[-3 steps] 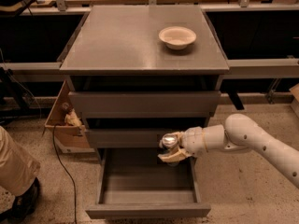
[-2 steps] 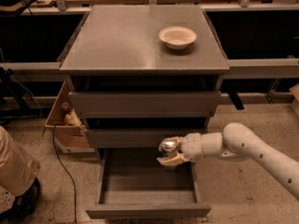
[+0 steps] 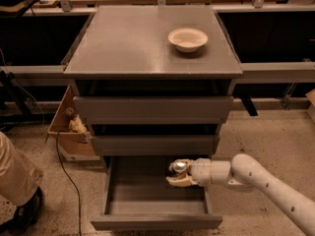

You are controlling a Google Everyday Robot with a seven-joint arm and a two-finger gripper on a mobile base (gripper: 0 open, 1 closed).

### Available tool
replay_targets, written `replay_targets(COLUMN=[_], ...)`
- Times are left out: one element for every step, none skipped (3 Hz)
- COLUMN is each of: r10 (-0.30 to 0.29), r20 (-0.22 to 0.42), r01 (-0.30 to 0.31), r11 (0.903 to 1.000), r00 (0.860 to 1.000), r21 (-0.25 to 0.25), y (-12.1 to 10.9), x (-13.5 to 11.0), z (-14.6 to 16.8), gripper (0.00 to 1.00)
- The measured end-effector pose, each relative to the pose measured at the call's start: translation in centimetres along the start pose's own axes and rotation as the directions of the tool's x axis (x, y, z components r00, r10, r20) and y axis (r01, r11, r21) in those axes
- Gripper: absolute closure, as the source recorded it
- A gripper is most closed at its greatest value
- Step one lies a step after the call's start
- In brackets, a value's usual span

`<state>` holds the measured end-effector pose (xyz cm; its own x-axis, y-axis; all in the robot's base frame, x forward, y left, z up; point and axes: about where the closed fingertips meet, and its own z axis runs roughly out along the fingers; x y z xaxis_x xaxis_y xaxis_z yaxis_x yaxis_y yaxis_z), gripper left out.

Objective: Place redbull can into bottom drawer

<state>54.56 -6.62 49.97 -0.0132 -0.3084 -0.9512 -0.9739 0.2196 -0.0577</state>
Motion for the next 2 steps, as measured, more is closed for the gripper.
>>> replay_targets(r10=[0.027, 0.059], r20=[0.01, 0.026], r01=[-0.027, -0.06], r11=[0.9994, 0.9974], r00=[1.0, 0.998], r21=[0.022, 0.04], y=[0.0, 0.3], x=[4.1, 8.4], z=[1.0, 1.9], gripper=[1.0, 1.0])
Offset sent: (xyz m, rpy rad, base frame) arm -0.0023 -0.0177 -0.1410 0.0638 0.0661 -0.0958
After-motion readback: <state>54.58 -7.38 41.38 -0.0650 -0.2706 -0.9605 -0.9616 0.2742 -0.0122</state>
